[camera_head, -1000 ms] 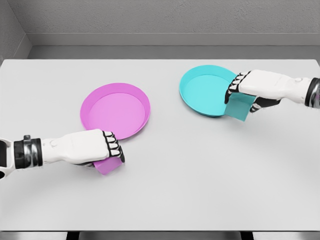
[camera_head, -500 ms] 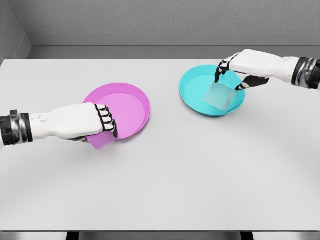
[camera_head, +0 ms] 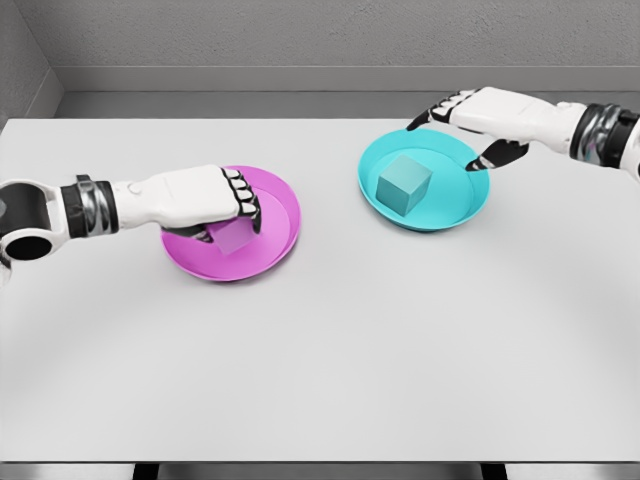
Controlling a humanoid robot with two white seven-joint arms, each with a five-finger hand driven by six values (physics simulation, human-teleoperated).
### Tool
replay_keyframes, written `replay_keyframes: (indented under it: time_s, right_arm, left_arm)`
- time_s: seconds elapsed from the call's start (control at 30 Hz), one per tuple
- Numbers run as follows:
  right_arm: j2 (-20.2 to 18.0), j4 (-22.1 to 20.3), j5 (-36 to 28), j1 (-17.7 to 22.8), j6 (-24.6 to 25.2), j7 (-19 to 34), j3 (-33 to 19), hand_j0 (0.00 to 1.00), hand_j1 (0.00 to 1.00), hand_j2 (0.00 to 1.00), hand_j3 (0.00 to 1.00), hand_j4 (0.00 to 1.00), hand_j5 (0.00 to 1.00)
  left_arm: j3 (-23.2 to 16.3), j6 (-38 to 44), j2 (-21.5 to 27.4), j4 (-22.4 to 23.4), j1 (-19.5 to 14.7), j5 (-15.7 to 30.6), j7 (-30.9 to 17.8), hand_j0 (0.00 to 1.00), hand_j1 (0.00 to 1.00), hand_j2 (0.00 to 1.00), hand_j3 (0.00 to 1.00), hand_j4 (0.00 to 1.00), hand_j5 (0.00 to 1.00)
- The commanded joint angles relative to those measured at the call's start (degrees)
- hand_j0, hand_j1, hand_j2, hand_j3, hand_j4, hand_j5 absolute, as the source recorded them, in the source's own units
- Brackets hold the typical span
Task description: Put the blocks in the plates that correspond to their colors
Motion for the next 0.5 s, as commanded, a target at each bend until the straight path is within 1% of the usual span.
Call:
replay_keyframes:
  time_s: [0.0, 0.03, 0.07, 0.1, 0.13, 0.17, 0.2, 0.23, 0.27, 0.3, 0.37, 0.47]
  right_arm:
    - [-1.6, -1.7, -0.6, 0.5, -0.5, 0.0, -2.0, 1.00, 1.00, 1.00, 1.00, 1.00, 1.00]
    - [-2.2, -2.7, -0.8, 3.3, -1.6, 0.0, -5.4, 1.00, 1.00, 1.00, 1.00, 1.00, 1.00]
    - [-2.3, -3.7, -0.8, 6.6, -3.2, 0.0, -8.5, 1.00, 1.00, 1.00, 1.00, 1.00, 1.00]
    - [-2.5, -5.4, -0.9, 10.8, -5.2, 0.0, -12.3, 1.00, 1.00, 1.00, 1.00, 1.00, 1.00]
    - [-3.9, -7.1, -1.0, 13.7, -6.2, 0.0, -14.9, 1.00, 1.00, 1.00, 1.00, 1.00, 1.00]
    - [-5.2, -9.5, -2.7, 16.8, -6.8, 0.0, -18.0, 1.00, 1.00, 1.00, 1.00, 1.00, 1.00]
    - [-6.6, -11.0, -4.0, 19.2, -6.9, 0.0, -20.1, 1.00, 1.00, 1.00, 1.00, 1.00, 1.00]
    - [-7.2, -12.3, -4.5, 21.2, -6.9, 0.0, -21.9, 1.00, 1.00, 1.00, 1.00, 1.00, 1.00]
    - [-7.4, -12.8, -4.6, 22.9, -6.9, 0.0, -23.1, 1.00, 1.00, 1.00, 1.00, 1.00, 1.00]
    - [-7.4, -13.0, -4.6, 23.3, -6.9, 0.0, -23.4, 1.00, 1.00, 1.00, 1.00, 1.00, 1.00]
    - [-7.6, -13.0, -4.6, 24.1, -6.9, 0.0, -24.1, 1.00, 1.00, 1.00, 1.00, 1.00, 1.00]
    - [-7.6, -12.7, -4.6, 25.1, -6.9, 0.0, -24.3, 1.00, 1.00, 1.00, 1.00, 1.00, 1.00]
  left_arm:
    - [-0.4, 0.1, -1.5, 2.1, 0.0, 0.3, 0.0, 0.52, 0.52, 0.52, 0.52, 0.52, 0.52]
    - [-0.4, 0.1, -2.3, 3.5, -0.7, 0.2, 0.0, 0.52, 0.52, 0.52, 0.52, 0.52, 0.52]
    - [-0.4, 0.1, -2.9, 4.2, -0.7, 0.0, 0.0, 0.53, 0.53, 0.53, 0.53, 0.53, 0.53]
    - [-0.4, 0.1, -3.1, 4.3, -0.8, -0.1, -0.1, 0.55, 0.55, 0.55, 0.55, 0.55, 0.55]
    - [-0.4, 0.1, -3.2, 4.4, -0.8, -0.1, -0.1, 0.59, 0.59, 0.59, 0.59, 0.59, 0.59]
    - [-0.4, 0.1, -3.3, 4.5, -1.1, -0.1, -0.1, 0.66, 0.66, 0.66, 0.66, 0.66, 0.66]
    - [-0.4, 0.1, -3.3, 4.7, -1.2, -0.3, -0.2, 0.69, 0.69, 0.69, 0.69, 0.69, 0.69]
    - [-0.4, 0.1, -3.4, 5.2, -1.3, -0.3, -0.2, 0.74, 0.74, 0.74, 0.74, 0.74, 0.74]
    - [-0.4, 0.1, -3.6, 5.7, -1.6, -0.3, -0.2, 0.90, 0.90, 0.90, 0.90, 0.90, 0.90]
    - [-0.4, 0.1, -4.0, 5.9, -1.8, -0.4, -0.2, 0.96, 0.96, 0.96, 0.96, 0.96, 0.96]
    - [-0.4, 0.1, -4.1, 6.1, -1.9, -0.5, -0.2, 1.00, 1.00, 1.00, 1.00, 1.00, 1.00]
    - [-0.4, 0.1, -4.1, 6.5, -2.0, -0.5, -0.2, 1.00, 1.00, 1.00, 1.00, 1.00, 1.00]
